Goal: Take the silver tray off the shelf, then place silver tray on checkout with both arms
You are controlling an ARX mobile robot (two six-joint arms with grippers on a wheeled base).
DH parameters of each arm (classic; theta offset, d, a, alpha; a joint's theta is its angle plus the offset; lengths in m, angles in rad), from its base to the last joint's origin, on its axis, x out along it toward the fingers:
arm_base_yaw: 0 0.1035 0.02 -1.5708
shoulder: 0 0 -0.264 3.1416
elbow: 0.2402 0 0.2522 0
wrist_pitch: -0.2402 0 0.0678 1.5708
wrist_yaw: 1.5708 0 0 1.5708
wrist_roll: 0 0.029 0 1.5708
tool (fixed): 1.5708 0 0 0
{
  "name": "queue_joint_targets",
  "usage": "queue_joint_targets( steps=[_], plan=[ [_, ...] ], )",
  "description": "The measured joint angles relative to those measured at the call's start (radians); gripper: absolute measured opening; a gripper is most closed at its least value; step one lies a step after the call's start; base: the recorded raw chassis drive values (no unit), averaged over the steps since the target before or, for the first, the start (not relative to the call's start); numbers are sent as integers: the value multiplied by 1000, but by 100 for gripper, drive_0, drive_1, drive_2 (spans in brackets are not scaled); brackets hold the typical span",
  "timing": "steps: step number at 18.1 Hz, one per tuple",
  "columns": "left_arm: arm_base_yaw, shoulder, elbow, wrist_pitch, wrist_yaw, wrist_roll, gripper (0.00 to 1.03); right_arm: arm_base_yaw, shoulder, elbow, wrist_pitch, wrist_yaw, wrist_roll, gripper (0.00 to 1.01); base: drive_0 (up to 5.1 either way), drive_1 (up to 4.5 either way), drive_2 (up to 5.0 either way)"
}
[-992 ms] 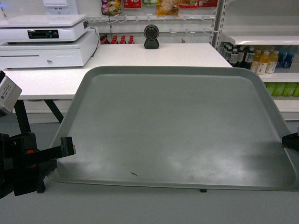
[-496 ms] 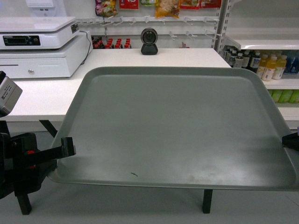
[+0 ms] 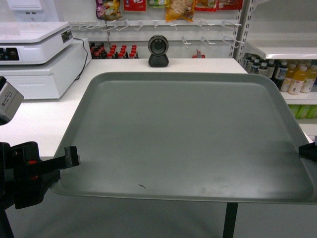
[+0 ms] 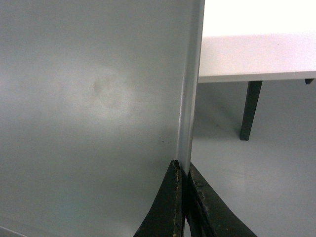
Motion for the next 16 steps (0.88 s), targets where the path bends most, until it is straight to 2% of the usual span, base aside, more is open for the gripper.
queue_joint_targets(
  steps=[13, 16],
  plan=[
    [0, 0, 0, 0, 1, 0, 3, 0, 0, 0, 1, 0, 0, 3, -6, 423, -434],
    [0, 4, 4, 3, 0, 0, 3, 0, 2, 1, 2, 1, 0, 3, 0, 0, 0]
  ],
)
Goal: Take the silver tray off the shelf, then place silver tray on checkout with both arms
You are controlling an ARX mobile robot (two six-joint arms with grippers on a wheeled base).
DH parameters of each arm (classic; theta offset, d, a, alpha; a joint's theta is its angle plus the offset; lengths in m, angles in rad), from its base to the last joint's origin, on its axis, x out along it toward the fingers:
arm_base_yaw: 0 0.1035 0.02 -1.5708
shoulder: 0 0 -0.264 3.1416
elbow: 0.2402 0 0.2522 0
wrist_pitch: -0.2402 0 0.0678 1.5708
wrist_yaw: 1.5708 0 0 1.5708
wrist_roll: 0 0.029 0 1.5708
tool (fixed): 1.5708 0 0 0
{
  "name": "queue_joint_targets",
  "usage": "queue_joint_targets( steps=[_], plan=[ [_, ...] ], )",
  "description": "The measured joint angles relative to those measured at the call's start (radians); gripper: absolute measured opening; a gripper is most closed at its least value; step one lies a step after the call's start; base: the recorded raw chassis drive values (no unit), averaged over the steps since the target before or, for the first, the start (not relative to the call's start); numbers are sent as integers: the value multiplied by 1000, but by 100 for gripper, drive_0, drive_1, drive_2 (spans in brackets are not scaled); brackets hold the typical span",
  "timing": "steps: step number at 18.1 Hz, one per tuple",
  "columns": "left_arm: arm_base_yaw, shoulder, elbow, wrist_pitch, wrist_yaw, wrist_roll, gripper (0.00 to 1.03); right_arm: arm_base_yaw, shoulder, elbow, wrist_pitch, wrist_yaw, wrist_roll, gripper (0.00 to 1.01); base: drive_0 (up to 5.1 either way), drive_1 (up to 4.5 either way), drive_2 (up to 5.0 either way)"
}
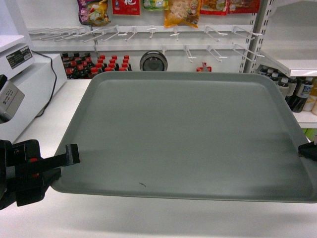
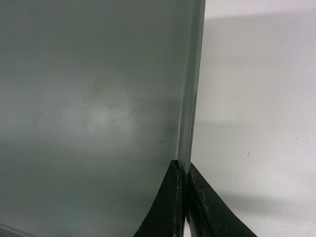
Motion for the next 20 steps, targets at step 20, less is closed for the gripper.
queue_joint_targets(
  steps=[20],
  plan=[
    [43, 683, 618, -202, -165, 120, 3, 58, 697, 579, 37, 38, -109, 3, 0, 0, 0]
  ],
)
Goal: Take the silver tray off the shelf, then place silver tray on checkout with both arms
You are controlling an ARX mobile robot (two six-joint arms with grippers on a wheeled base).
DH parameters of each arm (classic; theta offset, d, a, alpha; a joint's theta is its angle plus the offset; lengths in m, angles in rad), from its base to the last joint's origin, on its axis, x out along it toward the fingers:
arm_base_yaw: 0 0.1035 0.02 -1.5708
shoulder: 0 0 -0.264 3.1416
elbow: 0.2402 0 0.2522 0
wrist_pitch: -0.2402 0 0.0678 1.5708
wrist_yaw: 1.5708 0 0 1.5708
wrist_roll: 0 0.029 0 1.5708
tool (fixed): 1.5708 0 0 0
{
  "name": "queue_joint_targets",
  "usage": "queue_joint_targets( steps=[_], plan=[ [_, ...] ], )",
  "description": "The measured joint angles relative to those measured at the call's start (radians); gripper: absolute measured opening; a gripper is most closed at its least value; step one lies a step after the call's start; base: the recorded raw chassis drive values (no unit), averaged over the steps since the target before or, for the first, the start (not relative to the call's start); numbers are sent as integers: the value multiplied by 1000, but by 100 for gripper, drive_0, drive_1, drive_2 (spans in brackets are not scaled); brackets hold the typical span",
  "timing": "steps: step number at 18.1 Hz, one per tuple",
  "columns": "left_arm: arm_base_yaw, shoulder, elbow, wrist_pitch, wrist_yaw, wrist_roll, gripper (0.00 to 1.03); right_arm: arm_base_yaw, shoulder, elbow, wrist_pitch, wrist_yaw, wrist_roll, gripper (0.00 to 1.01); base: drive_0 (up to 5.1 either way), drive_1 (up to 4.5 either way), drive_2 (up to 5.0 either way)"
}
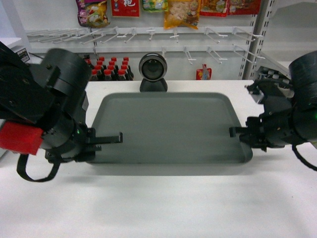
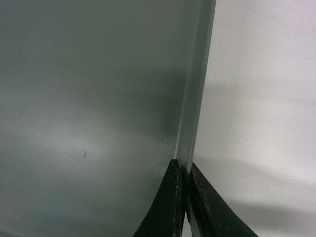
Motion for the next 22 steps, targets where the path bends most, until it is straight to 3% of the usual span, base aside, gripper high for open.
queue_joint_targets(
  steps=[1, 3, 4, 6, 8, 10, 11, 12, 13, 14, 15, 17, 19, 21, 22],
  plan=[
    [-12, 32, 9, -20, -5, -10, 3, 0, 42, 26, -17, 13, -11, 3, 0, 0, 0],
    [-31, 73, 35, -60, 6, -72, 3, -1, 76, 64, -56, 61, -33, 7, 0, 0, 0],
    [-34, 85, 47, -55, 4, -79, 14, -8, 76, 71, -60, 77, -45, 18, 0, 0, 0],
    [-34, 83, 48, -60, -5, -77, 25, -23, 74, 70, -30, 89, -44, 29, 0, 0, 0],
    [-26, 49, 14, -33, -32, -34, 39, -51, 27, 45, -29, 86, -21, 44, 0, 0, 0],
    [-16, -81, -49, -19, -55, 46, 57, -113, -114, -9, -62, 23, 19, 62, 0, 0, 0],
    [-16, -189, -64, 35, -106, 95, 66, -133, -194, -14, -53, 6, 39, 71, 0, 0, 0],
    [-19, -307, -63, 113, -152, 153, 75, -137, -233, -64, 225, 84, 29, 68, 0, 0, 0],
    [-13, -434, -133, 441, -63, 206, 67, -126, -276, -158, 486, 177, 2, 57, 0, 0, 0],
    [-3, -522, -241, 678, 19, 242, 56, -102, -312, -304, 672, 201, -14, 45, 0, 0, 0],
    [24, -580, -398, 855, 64, 264, 43, -90, -320, -455, 816, 203, -25, 32, 0, 0, 0],
    [86, -573, -624, 972, 93, 279, 19, -92, -437, -622, 953, 211, -34, 9, 0, 0, 0],
    [104, -708, -720, 1030, 134, 282, 1, -92, -584, -730, 983, 212, -40, 3, 0, 0, 0],
    [130, -809, -809, 1034, 161, 282, 1, -94, -649, -855, 962, 213, -40, 3, 0, 0, 0],
    [133, -813, -818, 1031, 162, 282, 1, -95, -656, -862, 959, 213, -40, 3, 0, 0, 0]
  ],
)
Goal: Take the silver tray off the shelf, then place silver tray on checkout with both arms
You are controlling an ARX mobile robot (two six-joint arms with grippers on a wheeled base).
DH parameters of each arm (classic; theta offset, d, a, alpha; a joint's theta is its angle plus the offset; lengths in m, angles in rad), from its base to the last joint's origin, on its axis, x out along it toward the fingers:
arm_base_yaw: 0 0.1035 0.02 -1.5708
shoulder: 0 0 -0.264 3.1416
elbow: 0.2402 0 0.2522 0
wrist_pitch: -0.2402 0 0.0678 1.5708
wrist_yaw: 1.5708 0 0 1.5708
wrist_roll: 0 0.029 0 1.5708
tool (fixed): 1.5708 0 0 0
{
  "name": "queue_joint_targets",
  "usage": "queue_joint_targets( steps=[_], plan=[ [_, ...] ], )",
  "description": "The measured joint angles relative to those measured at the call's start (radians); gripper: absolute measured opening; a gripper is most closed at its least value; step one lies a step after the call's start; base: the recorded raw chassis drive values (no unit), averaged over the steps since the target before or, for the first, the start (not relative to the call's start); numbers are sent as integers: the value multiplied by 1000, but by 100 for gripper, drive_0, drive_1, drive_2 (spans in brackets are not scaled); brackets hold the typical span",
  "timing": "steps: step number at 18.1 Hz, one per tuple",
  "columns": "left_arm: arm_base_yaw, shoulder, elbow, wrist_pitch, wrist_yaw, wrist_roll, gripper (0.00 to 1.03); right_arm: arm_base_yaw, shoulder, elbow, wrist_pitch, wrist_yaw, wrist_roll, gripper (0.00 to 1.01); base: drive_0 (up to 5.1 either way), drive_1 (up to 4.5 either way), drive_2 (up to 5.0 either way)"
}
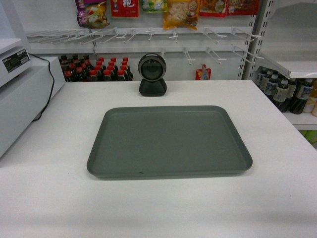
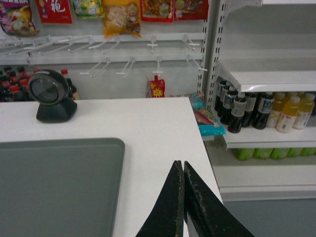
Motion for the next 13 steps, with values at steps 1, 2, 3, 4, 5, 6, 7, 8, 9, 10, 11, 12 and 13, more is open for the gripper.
queue_joint_targets(
  steps=[1, 2, 3, 4, 5, 6, 7, 8, 9, 10, 11, 12, 13],
  plan=[
    [8, -10, -34, -12, 8, 0, 1, -3, -29, -26, -5, 0, 0, 3, 0, 0, 0],
    [19, -36, -75, -25, 15, 0, 1, -3, -84, -56, -6, 0, 0, 3, 0, 0, 0],
    [30, -102, -108, -31, 26, 0, 1, -2, -157, -93, -19, -1, 0, 3, 0, 0, 0],
    [37, -154, -126, -39, 37, 0, 1, -3, -201, -127, -39, 0, 0, 3, 0, 0, 0],
    [42, -180, -137, -50, 41, 0, 1, -3, -229, -148, -57, 0, 0, 3, 0, 0, 0],
    [69, -218, -166, -77, 88, 0, 1, -3, -274, -177, -82, 0, 0, 3, 0, 0, 0],
    [112, -261, -195, -111, 111, 0, 1, -3, -331, -200, -111, 0, -1, 3, 0, 0, 0],
    [122, -292, -208, -125, 106, 0, 1, -3, -373, -214, -133, 0, -1, 3, 0, 0, 0],
    [120, -298, -232, -64, 112, 0, 1, -3, -405, -224, -154, 0, -1, 3, 0, 0, 0],
    [115, -325, -262, -96, 117, 0, 1, -3, -481, -250, -204, -1, -1, 3, 0, 0, 0],
    [115, -357, -279, -138, 117, 0, 1, -3, -521, -264, -235, 1, 0, 3, 0, 0, 0],
    [115, -427, -287, -182, 117, 0, 1, -3, -583, -279, -285, 0, -1, 3, 0, 0, 0],
    [115, -481, -287, -215, 117, 0, 1, -3, -635, -288, -321, 0, -1, 3, 0, 0, 0]
  ],
)
